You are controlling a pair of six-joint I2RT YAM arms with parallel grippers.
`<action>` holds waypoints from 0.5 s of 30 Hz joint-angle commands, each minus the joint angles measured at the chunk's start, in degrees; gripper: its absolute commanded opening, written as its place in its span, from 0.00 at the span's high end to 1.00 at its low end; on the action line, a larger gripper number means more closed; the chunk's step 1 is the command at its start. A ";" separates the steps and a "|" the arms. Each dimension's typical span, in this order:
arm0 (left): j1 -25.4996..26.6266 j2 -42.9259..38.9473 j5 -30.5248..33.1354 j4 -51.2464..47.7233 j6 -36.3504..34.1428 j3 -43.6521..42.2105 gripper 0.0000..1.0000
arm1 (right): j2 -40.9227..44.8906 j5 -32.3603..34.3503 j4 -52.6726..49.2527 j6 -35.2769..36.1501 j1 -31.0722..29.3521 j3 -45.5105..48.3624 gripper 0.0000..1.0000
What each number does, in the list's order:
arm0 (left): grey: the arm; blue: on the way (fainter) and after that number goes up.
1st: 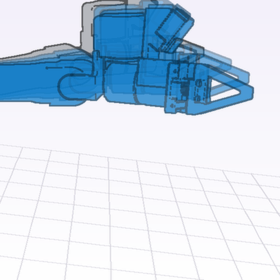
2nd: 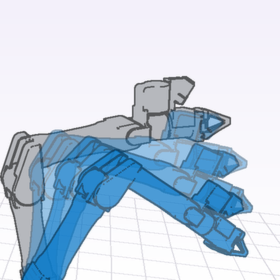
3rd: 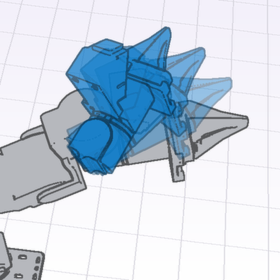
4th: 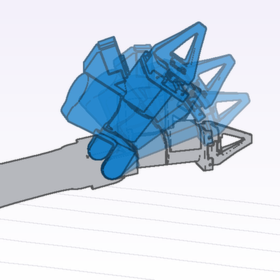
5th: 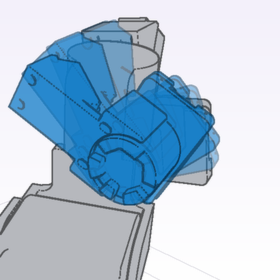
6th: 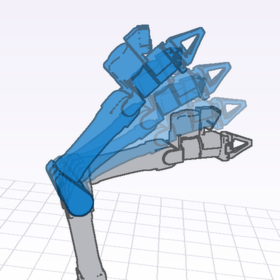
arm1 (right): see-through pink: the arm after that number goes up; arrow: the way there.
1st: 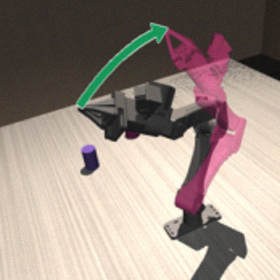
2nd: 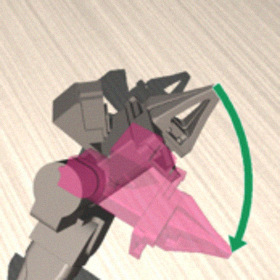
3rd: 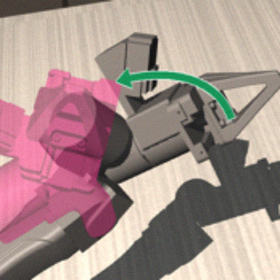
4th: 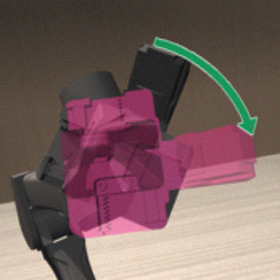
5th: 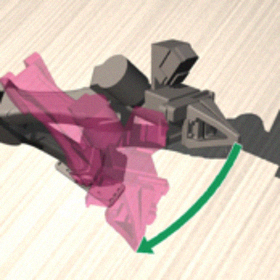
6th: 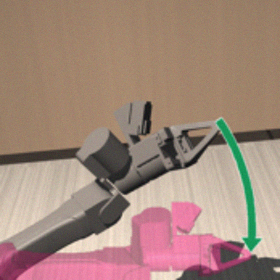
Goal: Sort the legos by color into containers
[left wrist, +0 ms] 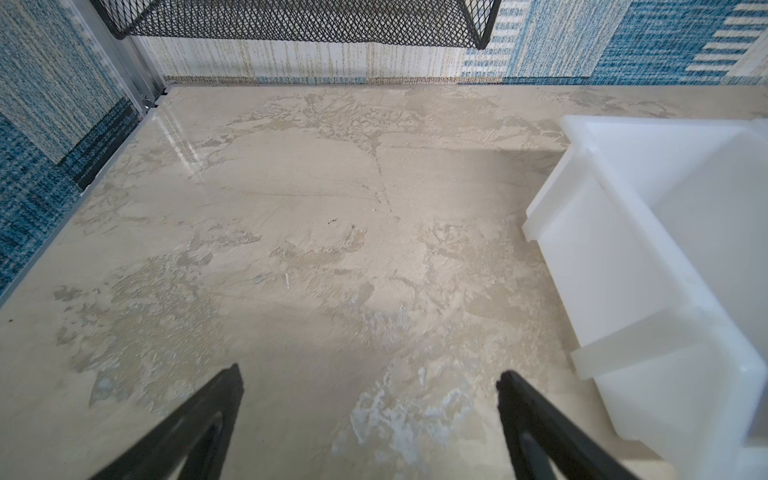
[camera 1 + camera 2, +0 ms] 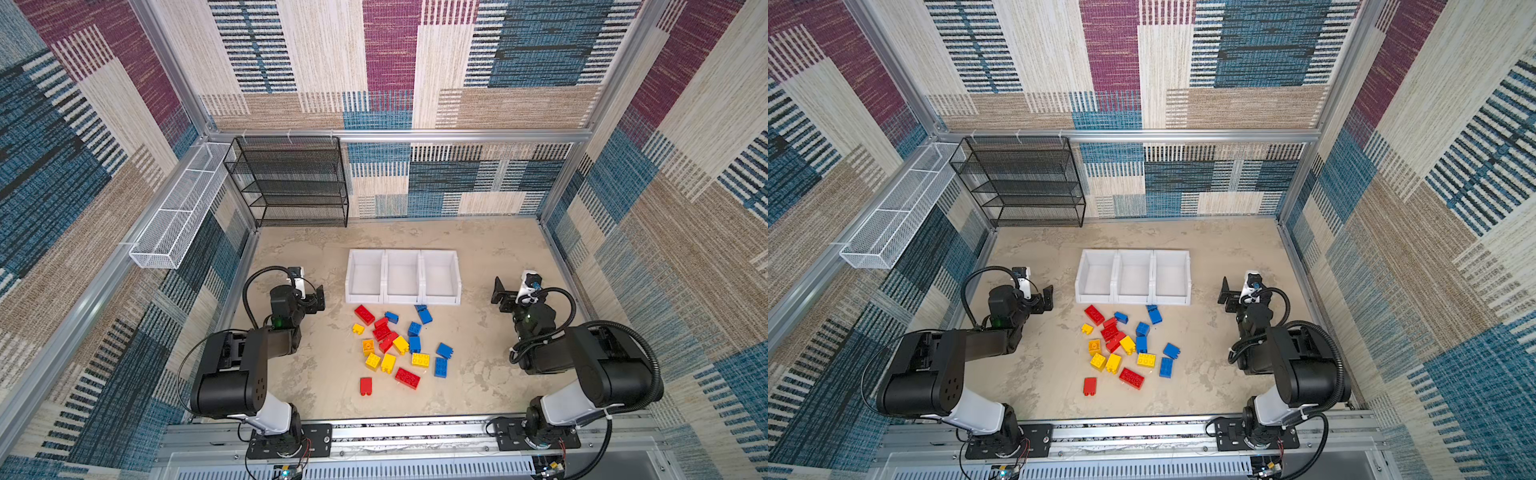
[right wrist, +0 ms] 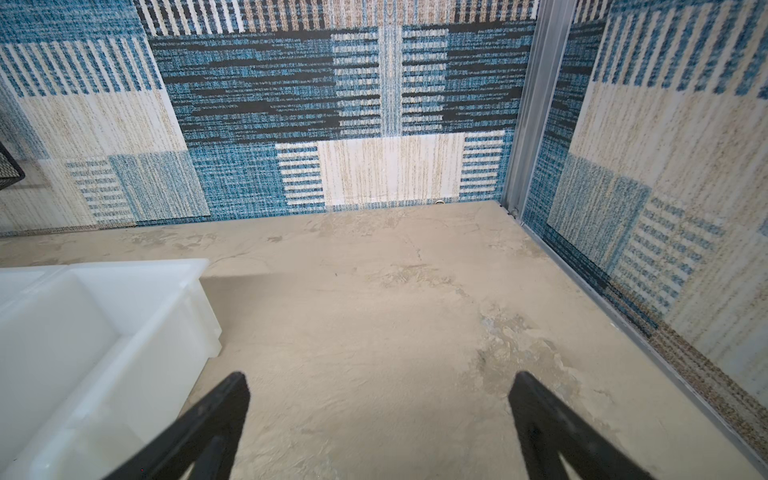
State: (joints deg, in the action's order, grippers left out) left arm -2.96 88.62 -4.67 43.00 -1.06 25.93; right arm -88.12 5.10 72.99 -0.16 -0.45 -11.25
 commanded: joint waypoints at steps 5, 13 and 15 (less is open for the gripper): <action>-0.03 -0.26 0.09 1.28 0.47 -0.15 0.01 | 0.13 0.08 2.05 0.13 0.00 0.02 0.01; 0.81 -20.86 6.41 -26.12 8.89 4.99 0.01 | 21.46 -3.09 -54.45 -6.88 -1.16 -21.11 0.00; 2.02 -23.41 5.43 -33.93 9.93 8.18 0.01 | 23.12 -4.96 -65.42 -10.21 -2.96 -25.41 0.00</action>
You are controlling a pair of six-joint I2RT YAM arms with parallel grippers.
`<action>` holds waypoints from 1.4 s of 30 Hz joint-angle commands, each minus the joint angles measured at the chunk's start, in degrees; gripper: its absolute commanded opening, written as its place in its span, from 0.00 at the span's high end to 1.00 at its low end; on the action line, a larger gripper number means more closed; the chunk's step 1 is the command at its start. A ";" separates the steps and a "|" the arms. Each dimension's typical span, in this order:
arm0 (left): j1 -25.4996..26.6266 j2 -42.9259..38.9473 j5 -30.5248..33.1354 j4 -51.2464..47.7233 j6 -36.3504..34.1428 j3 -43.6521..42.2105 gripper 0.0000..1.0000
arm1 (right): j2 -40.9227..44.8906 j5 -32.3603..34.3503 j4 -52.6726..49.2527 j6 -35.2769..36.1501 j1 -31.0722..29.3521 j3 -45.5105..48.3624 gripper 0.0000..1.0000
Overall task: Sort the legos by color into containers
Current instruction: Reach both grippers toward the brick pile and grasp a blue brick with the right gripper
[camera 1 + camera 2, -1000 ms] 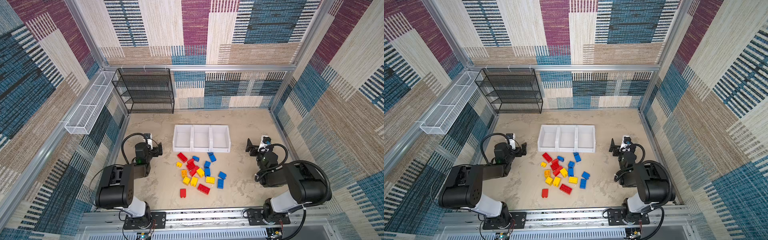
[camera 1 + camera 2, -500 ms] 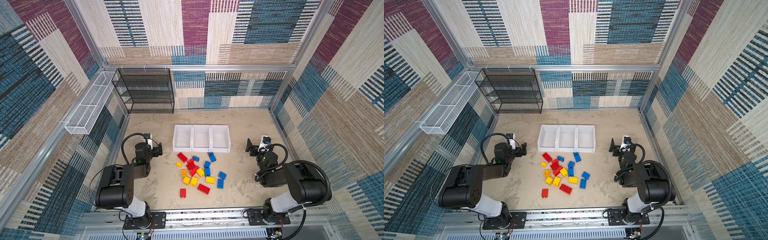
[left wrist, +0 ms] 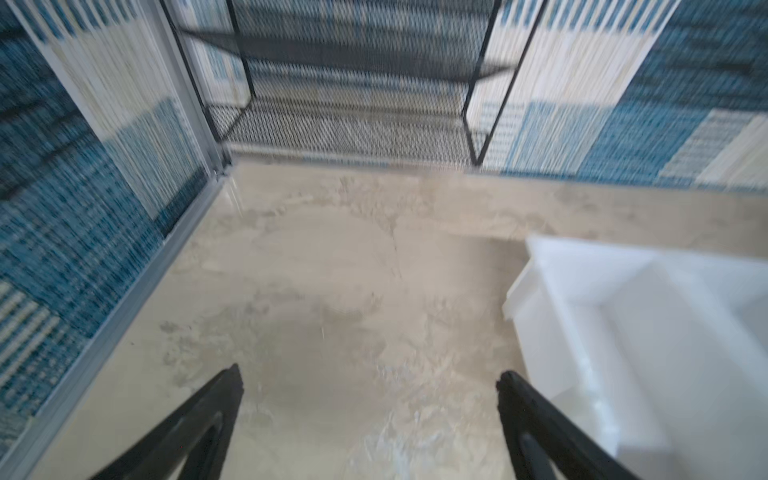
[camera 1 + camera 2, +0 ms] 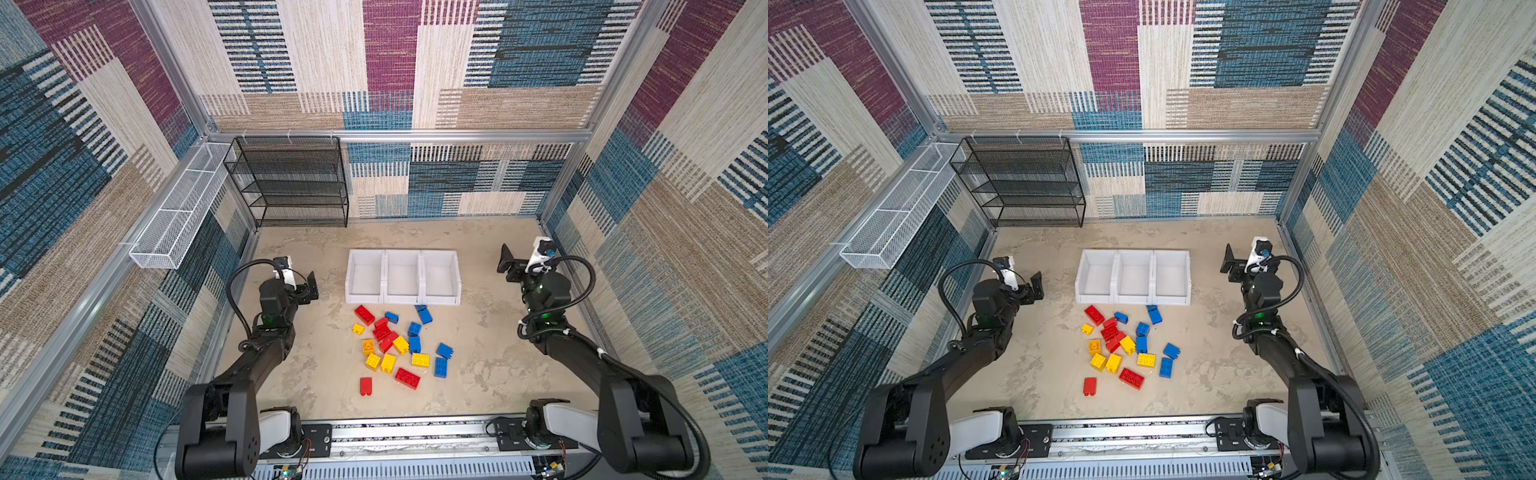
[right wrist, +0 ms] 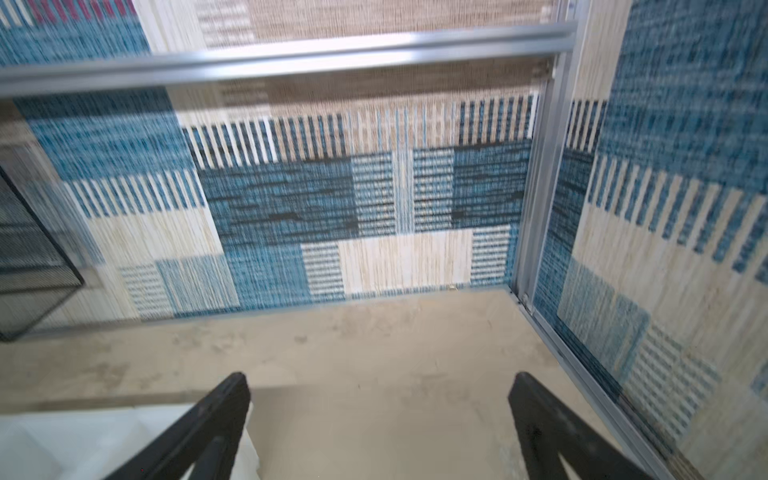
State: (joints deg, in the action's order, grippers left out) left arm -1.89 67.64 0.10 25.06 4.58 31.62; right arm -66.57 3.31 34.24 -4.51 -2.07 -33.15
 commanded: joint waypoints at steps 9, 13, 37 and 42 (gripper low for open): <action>13.68 -4.34 2.16 -40.89 11.66 12.82 0.01 | 0.34 -5.00 -53.21 -18.08 -22.04 -9.91 0.00; 19.39 -4.09 3.30 -43.03 15.27 12.39 0.01 | -0.86 -3.14 -57.21 -24.00 -29.79 -11.62 0.03; 22.37 -10.07 1.49 -42.59 20.12 4.73 0.01 | -26.99 4.23 -58.49 -39.73 -47.88 -24.54 0.32; 22.33 -10.66 0.96 -42.21 20.03 4.20 0.01 | -29.64 5.58 -59.66 -40.49 -47.86 -26.19 0.42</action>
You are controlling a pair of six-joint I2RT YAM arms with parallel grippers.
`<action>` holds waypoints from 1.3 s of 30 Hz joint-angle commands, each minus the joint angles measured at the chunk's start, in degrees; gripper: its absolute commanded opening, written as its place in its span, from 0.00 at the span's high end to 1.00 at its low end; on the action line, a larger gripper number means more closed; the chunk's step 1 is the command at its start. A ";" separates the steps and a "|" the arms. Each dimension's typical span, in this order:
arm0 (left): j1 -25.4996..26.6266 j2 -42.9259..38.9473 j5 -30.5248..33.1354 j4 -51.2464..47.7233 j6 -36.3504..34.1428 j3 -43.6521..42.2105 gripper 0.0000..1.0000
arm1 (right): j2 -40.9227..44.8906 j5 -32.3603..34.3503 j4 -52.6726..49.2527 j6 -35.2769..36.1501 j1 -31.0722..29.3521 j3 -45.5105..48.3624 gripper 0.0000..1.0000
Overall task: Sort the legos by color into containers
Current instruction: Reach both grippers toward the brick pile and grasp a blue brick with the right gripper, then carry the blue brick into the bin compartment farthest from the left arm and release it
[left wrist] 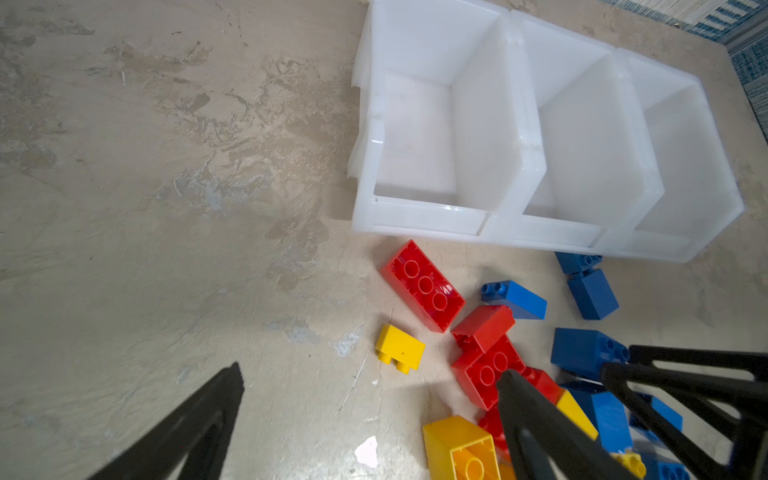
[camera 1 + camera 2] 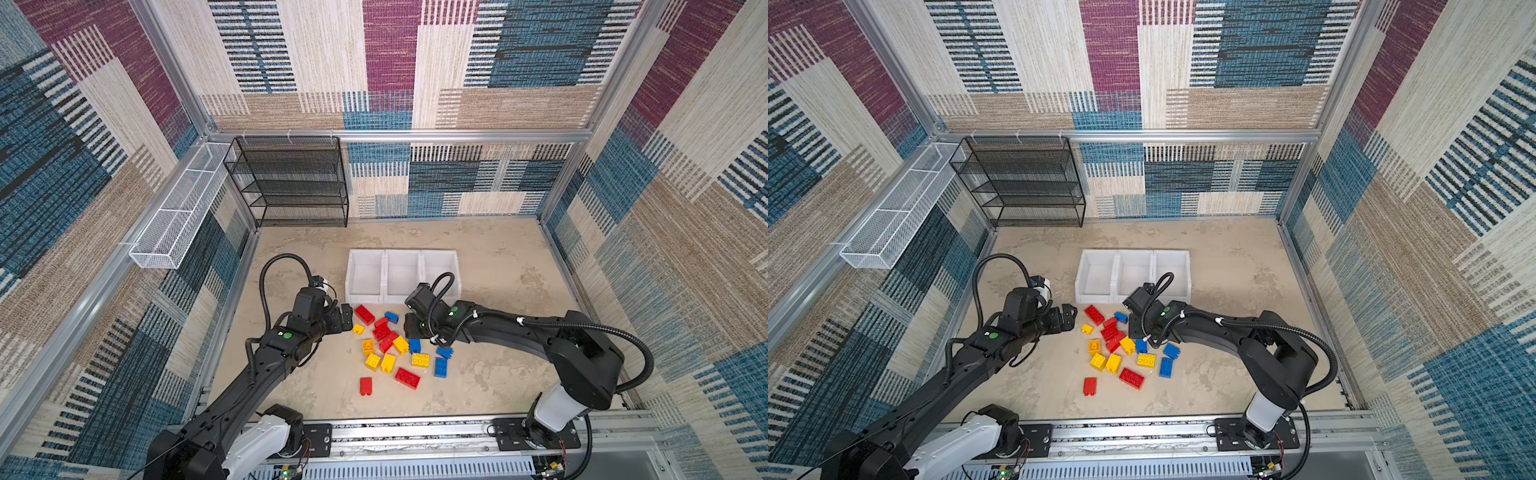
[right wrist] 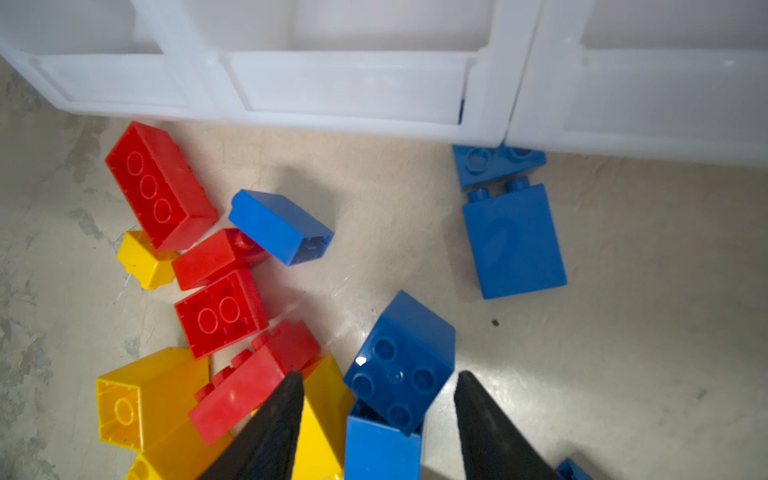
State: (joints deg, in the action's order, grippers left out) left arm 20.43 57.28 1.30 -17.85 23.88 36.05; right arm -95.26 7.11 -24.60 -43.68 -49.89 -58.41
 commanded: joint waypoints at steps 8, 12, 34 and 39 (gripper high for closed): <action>0.05 -0.67 -1.32 1.06 0.69 -0.74 0.01 | -4.18 2.19 -2.09 -1.99 -0.03 -2.32 0.50; 0.05 -0.79 -1.73 1.45 0.82 -1.12 0.01 | -4.83 2.73 -2.64 -1.94 -0.04 -2.74 0.58; 0.09 -1.94 -0.95 1.80 3.33 -1.94 0.01 | 2.09 9.03 -5.98 6.61 2.15 -10.32 0.70; 0.14 -2.18 -2.06 2.34 3.61 -2.52 0.01 | 1.88 8.71 -5.21 13.01 10.36 -13.65 0.70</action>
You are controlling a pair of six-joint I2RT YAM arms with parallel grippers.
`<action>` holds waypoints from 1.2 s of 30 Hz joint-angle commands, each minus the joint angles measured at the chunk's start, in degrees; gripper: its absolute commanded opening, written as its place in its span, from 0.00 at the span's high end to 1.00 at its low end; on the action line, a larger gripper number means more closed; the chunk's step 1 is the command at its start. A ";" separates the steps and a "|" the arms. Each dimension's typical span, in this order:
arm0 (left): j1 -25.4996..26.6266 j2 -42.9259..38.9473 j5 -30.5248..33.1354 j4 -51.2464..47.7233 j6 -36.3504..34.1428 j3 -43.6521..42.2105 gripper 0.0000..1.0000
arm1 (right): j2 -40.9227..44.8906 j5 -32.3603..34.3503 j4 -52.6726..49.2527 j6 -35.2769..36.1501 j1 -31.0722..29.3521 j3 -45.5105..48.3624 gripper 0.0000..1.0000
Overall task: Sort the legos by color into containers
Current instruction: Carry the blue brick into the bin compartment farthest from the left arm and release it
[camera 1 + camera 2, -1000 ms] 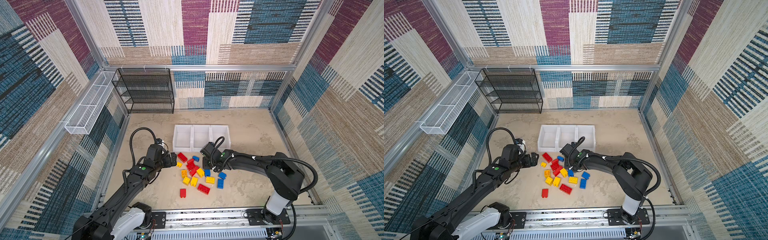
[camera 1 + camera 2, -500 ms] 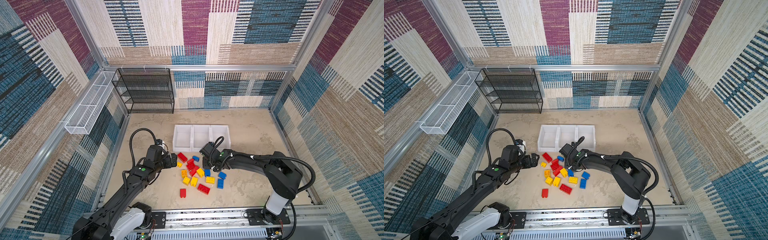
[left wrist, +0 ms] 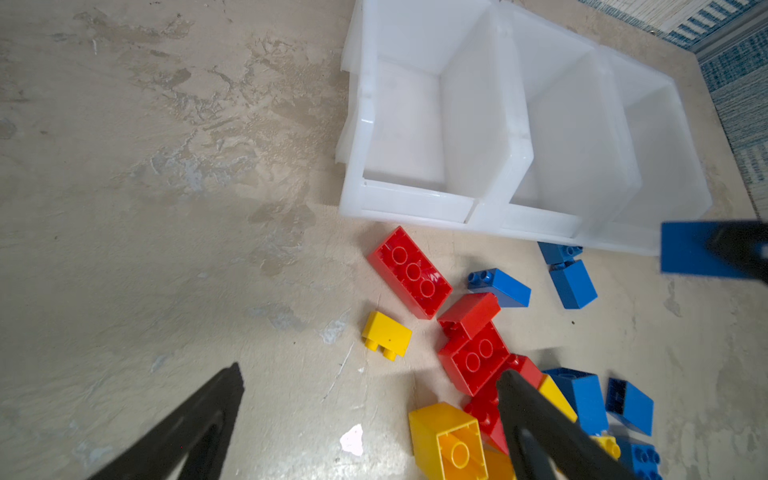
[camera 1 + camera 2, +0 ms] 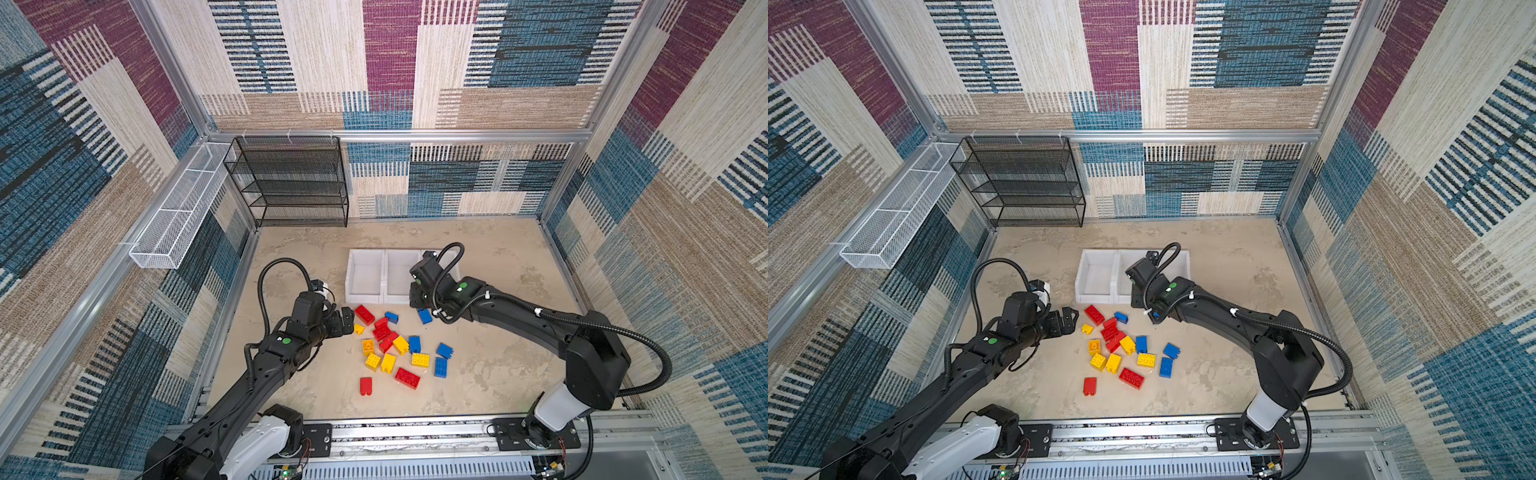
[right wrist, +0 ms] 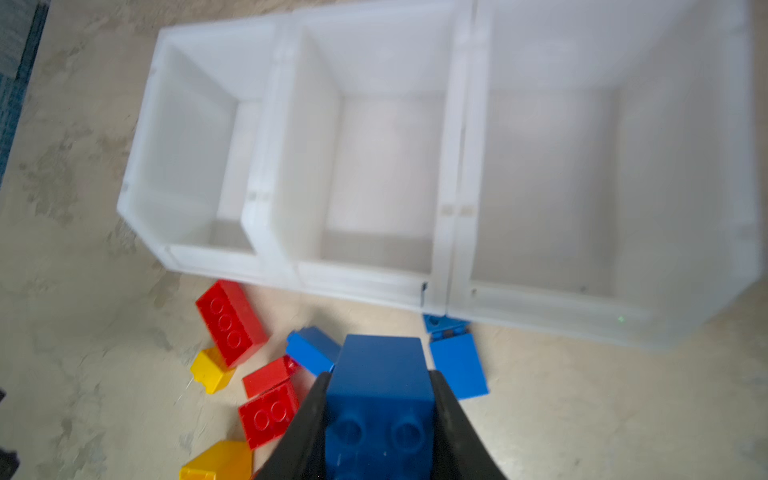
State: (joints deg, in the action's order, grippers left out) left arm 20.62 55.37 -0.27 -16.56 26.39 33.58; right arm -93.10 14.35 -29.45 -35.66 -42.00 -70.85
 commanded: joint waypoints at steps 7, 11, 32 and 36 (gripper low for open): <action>-0.07 -1.14 -0.95 0.65 1.54 -0.52 0.01 | -5.58 -2.08 2.46 10.65 11.62 -5.18 0.70; -0.07 -1.48 -1.28 0.69 2.50 -1.22 0.01 | -9.11 -4.03 3.32 12.43 13.52 -6.79 0.70; 0.03 -0.54 -3.37 0.69 2.95 -2.50 0.02 | -15.51 -6.88 3.48 13.17 14.66 -8.21 0.67; -0.01 -0.53 -3.42 0.70 3.04 -2.65 0.02 | -15.80 -6.97 3.43 13.20 14.63 -8.32 0.67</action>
State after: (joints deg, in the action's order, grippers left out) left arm 20.64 54.78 -3.33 -16.21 28.42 31.00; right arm -108.73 7.51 -26.92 -22.63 -27.40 -78.50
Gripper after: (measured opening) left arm 0.985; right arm 0.363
